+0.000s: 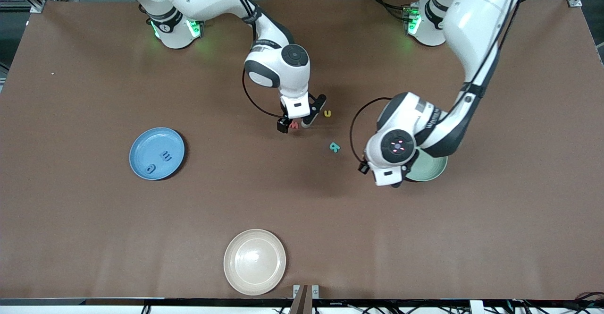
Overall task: Sort upper and lower case letters into plates
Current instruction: 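Carry the H to the green plate while the right gripper grasps the w, then carry the pink w to the blue plate while the left gripper reaches the R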
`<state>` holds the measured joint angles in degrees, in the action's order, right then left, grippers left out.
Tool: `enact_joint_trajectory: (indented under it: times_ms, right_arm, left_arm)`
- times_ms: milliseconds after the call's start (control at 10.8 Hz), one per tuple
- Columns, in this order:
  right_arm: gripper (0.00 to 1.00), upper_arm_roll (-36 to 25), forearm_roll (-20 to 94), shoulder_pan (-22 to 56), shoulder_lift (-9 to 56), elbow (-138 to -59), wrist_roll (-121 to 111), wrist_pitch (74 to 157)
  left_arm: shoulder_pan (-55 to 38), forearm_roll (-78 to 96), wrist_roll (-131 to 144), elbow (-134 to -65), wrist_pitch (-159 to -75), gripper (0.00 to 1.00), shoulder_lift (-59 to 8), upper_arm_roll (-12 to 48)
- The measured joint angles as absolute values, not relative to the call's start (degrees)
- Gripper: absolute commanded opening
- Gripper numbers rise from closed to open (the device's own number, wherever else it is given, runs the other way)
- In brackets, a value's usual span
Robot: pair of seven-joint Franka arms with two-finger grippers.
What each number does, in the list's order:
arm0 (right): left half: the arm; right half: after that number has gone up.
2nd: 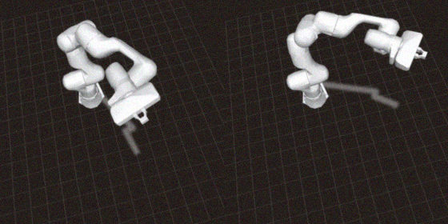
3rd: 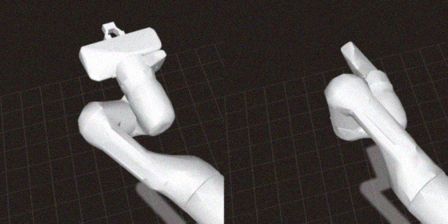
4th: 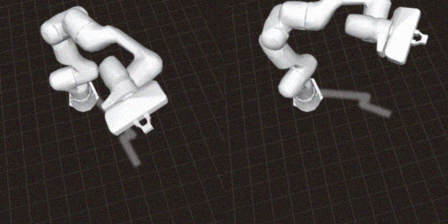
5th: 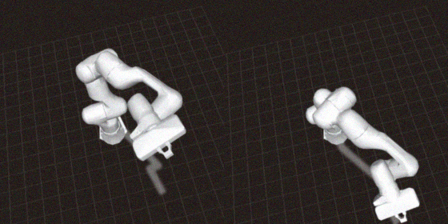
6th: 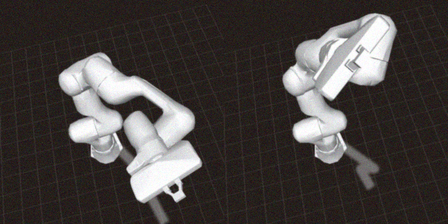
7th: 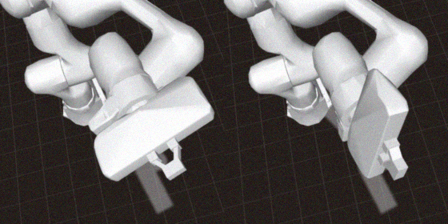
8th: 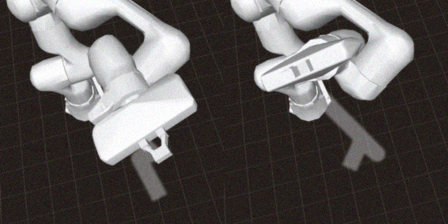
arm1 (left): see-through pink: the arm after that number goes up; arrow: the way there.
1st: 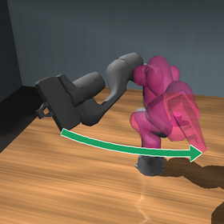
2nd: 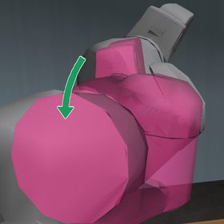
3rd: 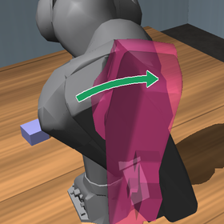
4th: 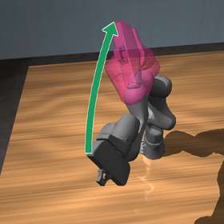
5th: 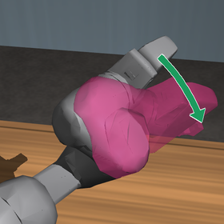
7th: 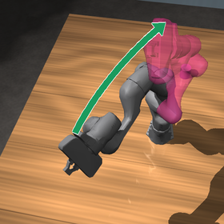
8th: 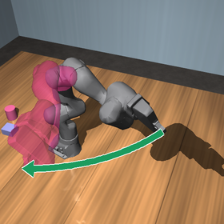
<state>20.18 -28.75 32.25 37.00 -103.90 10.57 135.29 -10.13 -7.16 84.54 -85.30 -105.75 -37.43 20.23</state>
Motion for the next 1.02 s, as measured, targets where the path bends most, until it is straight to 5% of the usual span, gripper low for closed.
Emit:
enact_joint_trajectory:
  times_ms: [558,837,930,1023]
  right_arm:
    - [0.63,20.52,-32.07,32.27,39.73,-103.12,10.52,138.1]
    - [0.14,20.64,-32.06,32.26,39.78,-103.1,10.54,138.12]
    - [0.01,20.78,-32.06,32.26,39.85,-103.11,10.57,138.12]
    - [0.0,20.81,-32.06,32.25,39.94,-103.07,10.68,138.1]
  left_arm:
    - [1.83,-10.22,63.03,-98.21,-108.69,0.0,-31.42,20.24]
    - [5.1,-14.61,57.83,-103.27,-116.99,0.0,-31.23,20.22]
    - [5.79,-15.95,56.46,-104.79,-119.0,0.07,-31.22,20.22]
    - [6.16,-17.22,54.77,-105.8,-119.68,0.36,-31.17,20.25]
